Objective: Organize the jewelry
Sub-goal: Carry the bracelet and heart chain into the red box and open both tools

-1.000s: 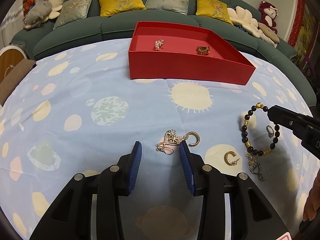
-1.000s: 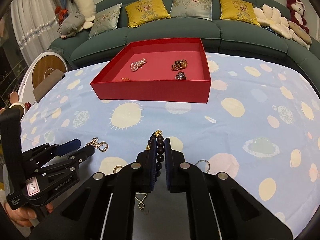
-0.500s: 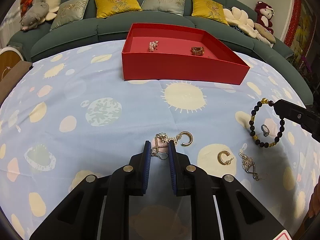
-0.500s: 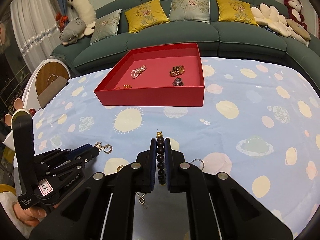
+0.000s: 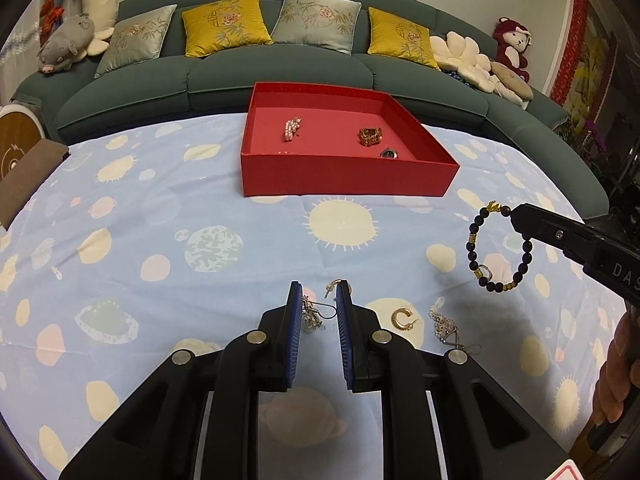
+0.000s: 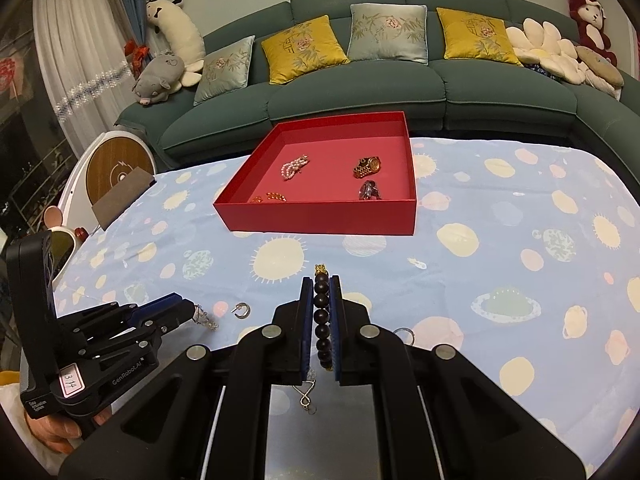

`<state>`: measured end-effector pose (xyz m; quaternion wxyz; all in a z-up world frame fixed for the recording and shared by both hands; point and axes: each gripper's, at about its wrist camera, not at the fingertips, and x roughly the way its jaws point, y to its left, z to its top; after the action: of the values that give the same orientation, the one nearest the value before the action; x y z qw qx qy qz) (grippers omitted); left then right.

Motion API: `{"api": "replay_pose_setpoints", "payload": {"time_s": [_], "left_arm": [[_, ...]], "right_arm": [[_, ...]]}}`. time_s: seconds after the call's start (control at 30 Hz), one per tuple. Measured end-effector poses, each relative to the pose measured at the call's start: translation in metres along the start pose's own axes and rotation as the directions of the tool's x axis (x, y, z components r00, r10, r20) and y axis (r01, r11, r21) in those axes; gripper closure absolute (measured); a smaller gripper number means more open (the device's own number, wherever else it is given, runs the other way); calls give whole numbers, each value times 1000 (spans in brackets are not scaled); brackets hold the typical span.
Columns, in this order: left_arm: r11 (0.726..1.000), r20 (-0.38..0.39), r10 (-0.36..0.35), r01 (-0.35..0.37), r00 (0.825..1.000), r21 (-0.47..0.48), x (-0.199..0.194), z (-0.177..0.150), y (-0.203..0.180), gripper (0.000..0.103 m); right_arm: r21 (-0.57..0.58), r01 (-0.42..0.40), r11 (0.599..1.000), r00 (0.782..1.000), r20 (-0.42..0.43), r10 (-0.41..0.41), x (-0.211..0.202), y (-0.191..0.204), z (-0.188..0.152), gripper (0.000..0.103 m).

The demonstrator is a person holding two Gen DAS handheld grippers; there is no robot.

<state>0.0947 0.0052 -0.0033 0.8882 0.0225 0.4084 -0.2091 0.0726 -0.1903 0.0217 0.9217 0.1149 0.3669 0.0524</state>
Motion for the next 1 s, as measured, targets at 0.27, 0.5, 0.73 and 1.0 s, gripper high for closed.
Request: {"api": "replay_pose_setpoints", "payload": {"time_s": [0.27, 0.5, 0.73, 1.0], "left_arm": [[1000, 85, -17, 18, 996, -4, -32, 33, -7, 89], [1000, 171, -16, 12, 985, 23, -58, 80, -11, 89], [999, 274, -12, -3, 962, 53, -73, 140, -8, 89], [996, 254, 34, -54, 967, 70, -20, 184, -5, 89]], "right_arm": [[-3, -20, 1000, 997, 71, 20, -21, 7, 20, 96], [-13, -30, 999, 985, 169, 32, -43, 14, 57, 96], [1, -34, 999, 965, 261, 33, -48, 7, 110, 96], [50, -35, 998, 973, 231, 22, 4, -16, 148, 96]]}}
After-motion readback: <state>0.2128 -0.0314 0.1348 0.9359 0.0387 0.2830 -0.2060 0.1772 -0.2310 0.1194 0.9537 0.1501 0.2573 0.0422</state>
